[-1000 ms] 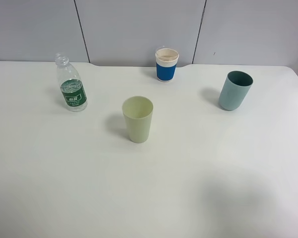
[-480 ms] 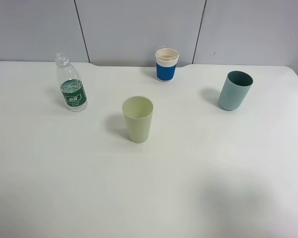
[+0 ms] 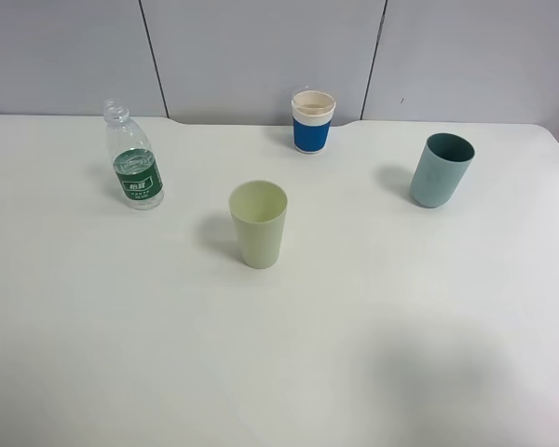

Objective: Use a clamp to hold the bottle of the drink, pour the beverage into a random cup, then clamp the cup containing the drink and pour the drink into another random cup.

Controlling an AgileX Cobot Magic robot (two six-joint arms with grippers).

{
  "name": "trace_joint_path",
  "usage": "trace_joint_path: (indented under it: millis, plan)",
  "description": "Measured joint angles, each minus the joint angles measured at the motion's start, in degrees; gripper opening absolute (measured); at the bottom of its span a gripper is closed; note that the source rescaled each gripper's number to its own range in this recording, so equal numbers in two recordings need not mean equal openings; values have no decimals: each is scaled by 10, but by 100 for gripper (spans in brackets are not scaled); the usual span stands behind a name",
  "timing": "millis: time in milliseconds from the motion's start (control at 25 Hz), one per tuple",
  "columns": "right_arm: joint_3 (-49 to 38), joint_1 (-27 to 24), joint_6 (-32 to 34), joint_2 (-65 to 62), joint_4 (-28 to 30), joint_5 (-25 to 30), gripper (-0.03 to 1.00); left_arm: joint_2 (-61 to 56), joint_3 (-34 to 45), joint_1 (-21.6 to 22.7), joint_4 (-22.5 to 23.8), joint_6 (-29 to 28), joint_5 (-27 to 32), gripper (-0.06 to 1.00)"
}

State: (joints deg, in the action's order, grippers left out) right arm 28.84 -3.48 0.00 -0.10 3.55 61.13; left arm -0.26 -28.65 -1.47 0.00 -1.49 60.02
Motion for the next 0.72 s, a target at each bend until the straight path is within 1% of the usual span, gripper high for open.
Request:
trace_joint_path:
  millis: [720]
  plan:
    - [0, 0, 0, 0, 0, 0, 76, 0, 0, 0, 0, 0, 0, 100]
